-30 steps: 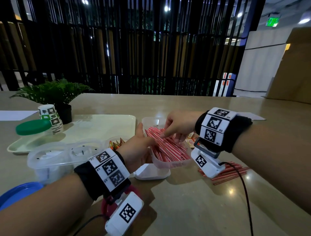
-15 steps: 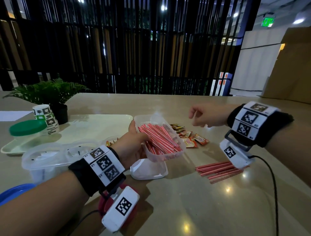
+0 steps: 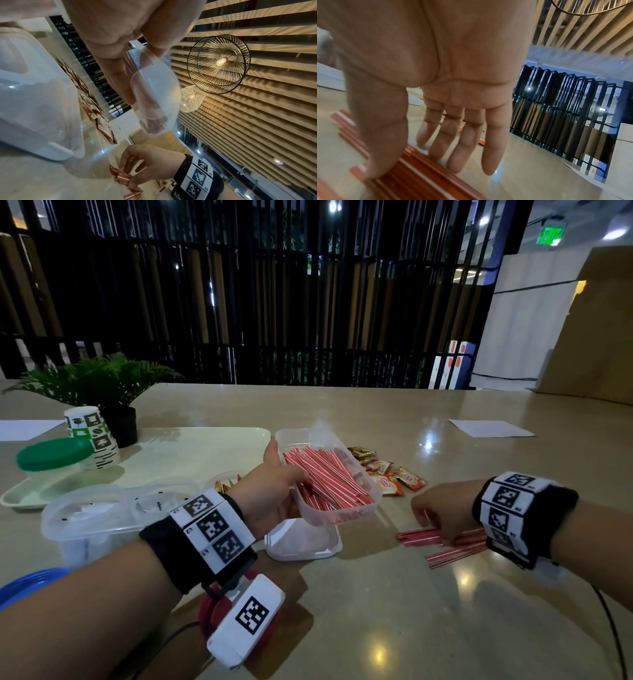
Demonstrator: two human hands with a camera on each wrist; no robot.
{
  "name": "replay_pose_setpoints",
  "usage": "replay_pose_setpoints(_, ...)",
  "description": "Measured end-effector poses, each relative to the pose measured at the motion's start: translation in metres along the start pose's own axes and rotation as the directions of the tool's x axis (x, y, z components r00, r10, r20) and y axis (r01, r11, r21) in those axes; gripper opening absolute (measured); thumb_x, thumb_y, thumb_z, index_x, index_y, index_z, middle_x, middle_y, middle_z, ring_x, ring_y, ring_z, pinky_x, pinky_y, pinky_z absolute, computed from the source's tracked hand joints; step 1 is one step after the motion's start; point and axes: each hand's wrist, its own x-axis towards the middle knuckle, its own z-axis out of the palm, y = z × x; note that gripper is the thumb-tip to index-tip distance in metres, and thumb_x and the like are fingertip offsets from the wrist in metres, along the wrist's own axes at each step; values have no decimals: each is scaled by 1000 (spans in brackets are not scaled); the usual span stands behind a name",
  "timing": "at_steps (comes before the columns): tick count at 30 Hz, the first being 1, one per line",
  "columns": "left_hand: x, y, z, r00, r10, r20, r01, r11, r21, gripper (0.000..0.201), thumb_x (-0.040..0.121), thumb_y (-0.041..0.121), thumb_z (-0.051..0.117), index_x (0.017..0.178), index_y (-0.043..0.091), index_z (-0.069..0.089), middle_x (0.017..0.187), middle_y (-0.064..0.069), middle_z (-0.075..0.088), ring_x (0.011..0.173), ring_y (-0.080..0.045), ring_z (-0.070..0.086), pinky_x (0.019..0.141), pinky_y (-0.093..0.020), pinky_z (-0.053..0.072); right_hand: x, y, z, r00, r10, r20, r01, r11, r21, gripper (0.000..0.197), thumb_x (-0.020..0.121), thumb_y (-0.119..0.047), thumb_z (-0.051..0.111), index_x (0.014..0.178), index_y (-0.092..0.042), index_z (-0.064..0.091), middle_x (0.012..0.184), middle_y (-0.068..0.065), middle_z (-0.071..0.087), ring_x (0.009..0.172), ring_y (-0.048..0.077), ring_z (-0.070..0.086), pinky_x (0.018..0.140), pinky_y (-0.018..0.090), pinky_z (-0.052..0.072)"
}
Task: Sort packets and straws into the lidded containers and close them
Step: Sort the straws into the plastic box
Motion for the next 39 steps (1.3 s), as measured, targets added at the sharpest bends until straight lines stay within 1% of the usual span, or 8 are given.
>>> replay_pose_setpoints(5,4,-3,-3,1000,-13,5,13,1000,-18,69,98,-3,42,148,40,21,128,-18,56,94,-39,70,65,-46,59,6,0,4,999,-27,-47,26,999,-22,21,87,-21,62,96,-25,44,88,-9,47,86,14,46,57,17,33)
replay_pose_setpoints(9,5,-4,-5,1000,-4,6,4,1000,-12,63,99,-2,42,145,38,26,130,-17,55,99,-40,68,67,-48,59,11,-3,6,998,-23,-66,21,999,-31,19,85,-20,60,94,-22,43,88,-5,48,83,16,47,64,25,39)
replay_pose_setpoints(16,6,-5,-8,1000,-12,-3,12,1000,-27,61,98,-3,42,142,37,28,129,-19,55,102,-42,65,68,-48,59,17,-2,10,996,-19,-84,23,998,50,19,90,-18,53,102,-24,40,98,-3,52,87,18,52,66,24,40)
replay_pose_setpoints(24,6,-5,-9,1000,-12,2,12,1000,-26,60,98,-2,42,141,36,28,129,-19,55,104,-41,65,69,-48,59,18,-6,19,991,16,-136,7,987,161,46,94,-19,46,138,-16,31,127,6,54,100,20,56,89,31,46)
replay_pose_setpoints(28,5,-5,-8,1000,-17,6,17,999,-30,62,98,-2,43,141,38,28,130,-19,54,104,-42,65,71,-51,59,22,-1,23,983,36,-182,15,962,272,36,94,-26,44,128,-27,33,111,1,62,93,19,61,90,39,50)
replay_pose_setpoints(32,4,-5,-8,1000,-10,0,10,1000,-14,60,97,-3,42,140,36,29,129,-20,55,104,-42,64,72,-51,59,20,4,20,971,25,-239,52,949,310,13,98,-28,40,110,-31,36,91,-11,51,79,11,52,80,30,44)
replay_pose_setpoints(34,5,-5,-8,1000,-12,-2,12,1000,-7,61,97,-3,42,141,38,28,130,-20,55,104,-42,64,72,-51,58,17,5,15,965,17,-262,67,949,309,14,99,-23,37,97,-37,37,82,-15,45,75,11,50,73,27,39)
replay_pose_setpoints(39,5,-5,-8,1000,-15,-9,15,1000,-14,65,98,-2,44,143,41,26,131,-19,54,104,-42,65,76,-53,58,4,1,-6,939,3,-344,130,923,363,6,103,-23,36,98,-24,39,82,-11,46,72,7,44,62,18,34)
